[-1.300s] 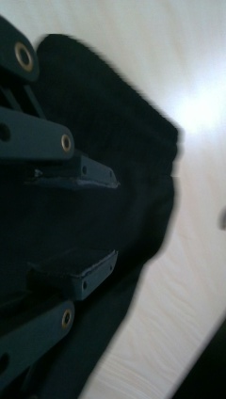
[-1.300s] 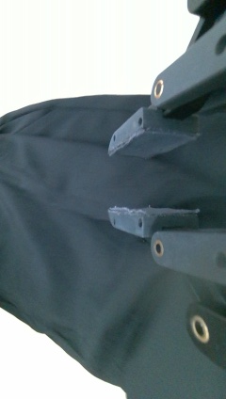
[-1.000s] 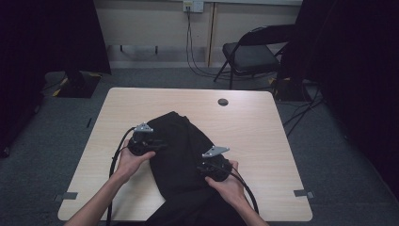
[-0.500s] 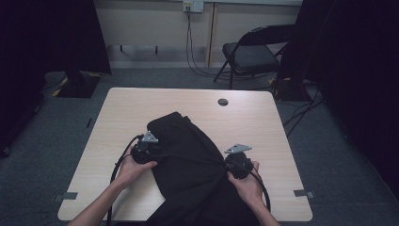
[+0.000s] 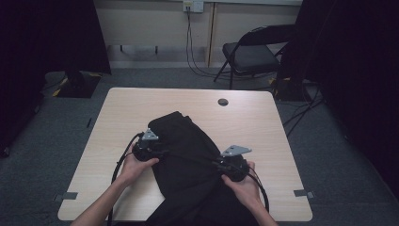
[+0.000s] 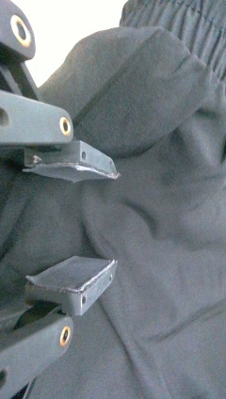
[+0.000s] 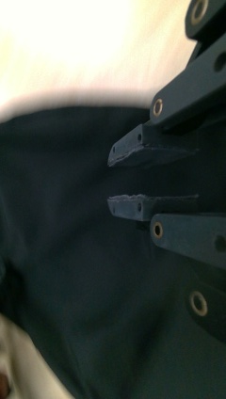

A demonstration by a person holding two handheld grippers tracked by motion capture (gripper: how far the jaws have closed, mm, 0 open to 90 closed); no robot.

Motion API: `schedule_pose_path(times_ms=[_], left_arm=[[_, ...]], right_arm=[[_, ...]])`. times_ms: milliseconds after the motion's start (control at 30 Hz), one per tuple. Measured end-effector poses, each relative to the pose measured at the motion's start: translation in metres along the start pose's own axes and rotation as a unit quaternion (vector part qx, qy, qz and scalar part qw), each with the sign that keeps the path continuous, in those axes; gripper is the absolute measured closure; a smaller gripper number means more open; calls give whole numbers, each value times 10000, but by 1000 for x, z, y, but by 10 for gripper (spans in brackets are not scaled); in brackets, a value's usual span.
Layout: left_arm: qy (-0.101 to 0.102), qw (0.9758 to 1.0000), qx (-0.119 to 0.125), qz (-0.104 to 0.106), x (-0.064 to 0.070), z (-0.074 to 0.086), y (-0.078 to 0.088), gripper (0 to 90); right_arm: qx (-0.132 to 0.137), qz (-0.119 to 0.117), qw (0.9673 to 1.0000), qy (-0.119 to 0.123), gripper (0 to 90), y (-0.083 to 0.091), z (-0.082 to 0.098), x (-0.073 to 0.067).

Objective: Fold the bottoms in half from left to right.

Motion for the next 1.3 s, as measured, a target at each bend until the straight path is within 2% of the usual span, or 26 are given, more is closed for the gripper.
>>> schedule_pose_path(times_ms=[33, 67, 100, 133, 167, 200, 267, 300, 367, 400, 433, 467, 500, 567, 633, 700, 767, 833, 900, 967, 1000, 1033, 1100, 1200, 1267, 1300], left_arm=[[-55, 9999, -86, -20, 1, 0, 1, 492], [-111, 9996, -261, -44, 4, 0, 4, 486], [-288, 9993, -230, 44, 9, -2, 12, 494], [-423, 9989, -31, 219, 15, -6, 21, 514], [-418, 9987, 46, 300, 19, -9, 30, 519], [-259, 9987, 35, 436, 26, -9, 38, 502], [-252, 9980, -22, 581, 36, -1, 44, 496], [-205, 9975, -86, 677, 43, 5, 43, 496], [-444, 9965, -268, 663, 52, 16, 39, 503], [-548, 9949, -418, 739, 54, 19, 37, 501], [-530, 9949, -386, 763, 56, 19, 35, 498], [-479, 9957, -393, 682, 55, 20, 33, 497], [-437, 9957, -517, 631, 54, 23, 31, 492], [-571, 9963, -403, 497, 56, 22, 27, 482], [-575, 9970, -417, 323, 56, 19, 23, 480], [-556, 9974, -396, 212, 52, 14, 17, 478], [-416, 9987, -259, 123, 43, 8, 9, 489], [-411, 9990, -180, 94, 32, 2, 2, 490], [-307, 9994, -121, -56, 21, -3, -4, 500], [-205, 9996, 102, -188, 11, -6, -10, 499], [-262, 9994, 73, -213, 4, -9, -13, 499], [-170, 9996, 38, -238, 1, -11, -14, 500], [-46, 9993, -9, -368, -11, -14, -18, 497], [164, 9975, 271, -626, -28, -16, -24, 496], [172, 9974, 229, -658, -40, -18, -25, 496], [280, 9963, 251, -769, -46, -18, -25, 496]], right_arm=[[-178, -175, 9997, 51, 769, -5, 4, -7], [-370, -109, 9991, 170, 769, -10, 9, -11], [-541, 2, 9981, 292, 773, -13, 16, -13], [-658, 7, 9974, 278, 771, -15, 21, -14], [-726, 40, 9970, 253, 758, -14, 26, -13], [-809, 147, 9961, 335, 742, -12, 30, -11], [-819, 222, 9960, 283, 716, -5, 36, -6], [-840, 237, 9959, 226, 715, -2, 39, -3], [-923, 260, 9950, 275, 745, 6, 46, 1], [-995, 295, 9941, 303, 750, 9, 51, 2], [-981, 299, 9942, 315, 750, 12, 54, 3], [-976, 286, 9944, 282, 750, 15, 58, 3], [-964, 273, 9946, 253, 749, 17, 60, 4], [-967, 208, 9948, 246, 744, 21, 64, 4], [-851, 128, 9960, 219, 739, 21, 66, 4], [-797, 30, 9967, 148, 735, 19, 64, 5], [-757, 21, 9971, 112, 727, 14, 60, 6], [-693, 17, 9974, 213, 725, 5, 53, 6], [-642, 2, 9977, 231, 724, -4, 45, 7], [-567, -46, 9981, 249, 724, -15, 35, 10], [-544, -42, 9982, 238, 723, -21, 30, 12], [-519, -50, 9983, 254, 723, -28, 23, 14], [-486, -64, 9983, 306, 723, -39, 13, 17], [-487, -59, 9982, 340, 722, -58, -6, 23], [-487, -7, 9984, 301, 721, -70, -17, 30], [-515, 6, 9982, 303, 721, -75, -22, 33]])
Point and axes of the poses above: each handheld gripper's, and its own axes: y roughly backward along the jaws, z roughly out of its underside, x roughly to its right, the point moved 7 cm from there along -y, roughly forward along the jaws, and after that the axes turned 5 degrees about -y, right-handed, at the moved point
